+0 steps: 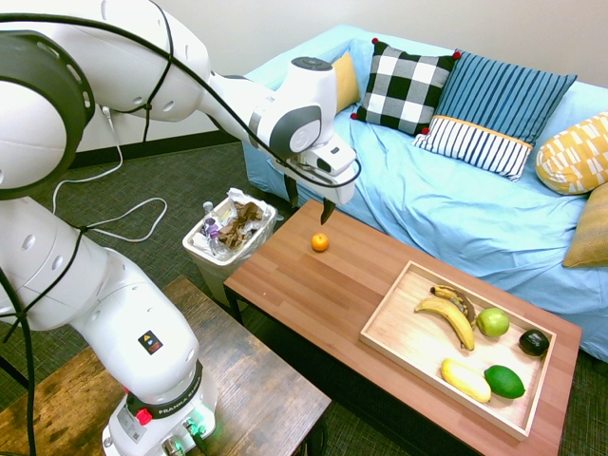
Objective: Put the tangerine in the tray
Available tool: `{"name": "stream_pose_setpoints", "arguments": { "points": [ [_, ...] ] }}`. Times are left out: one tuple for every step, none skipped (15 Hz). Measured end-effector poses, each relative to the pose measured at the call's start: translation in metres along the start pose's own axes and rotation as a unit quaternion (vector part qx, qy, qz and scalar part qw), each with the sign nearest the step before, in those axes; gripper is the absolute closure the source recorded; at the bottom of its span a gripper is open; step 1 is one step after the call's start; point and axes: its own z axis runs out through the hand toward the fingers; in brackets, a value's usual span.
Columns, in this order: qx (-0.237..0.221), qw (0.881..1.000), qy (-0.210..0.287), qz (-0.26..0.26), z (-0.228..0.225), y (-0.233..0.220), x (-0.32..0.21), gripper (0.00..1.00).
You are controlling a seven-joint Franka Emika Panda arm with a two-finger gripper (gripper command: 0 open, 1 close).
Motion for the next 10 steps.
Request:
{"name": "stream_pose_setpoints", "arguments": {
  "points": [
    [0.001,1.000,0.001,0.000,0.000,-0.001,0.001,0.00],
    [0.003,1.000,0.002,0.000,0.000,-0.002,0.001,0.00],
    [0.007,1.000,0.006,0.000,0.002,-0.004,0.003,0.00],
    [0.011,1.000,0.010,0.001,0.004,-0.009,0.005,0.00],
    [0.014,1.000,0.015,0.002,0.006,-0.017,0.008,0.00],
    [0.015,1.000,0.018,0.005,0.012,-0.027,0.012,0.00],
    [0.013,1.000,0.020,0.007,0.021,-0.040,0.016,0.00],
    [0.011,1.000,0.018,0.011,0.034,-0.052,0.021,0.00],
    [0.012,1.000,0.016,0.015,0.048,-0.065,0.026,0.00],
    [0.017,1.000,0.016,0.021,0.062,-0.078,0.031,0.00]
  ]
}}
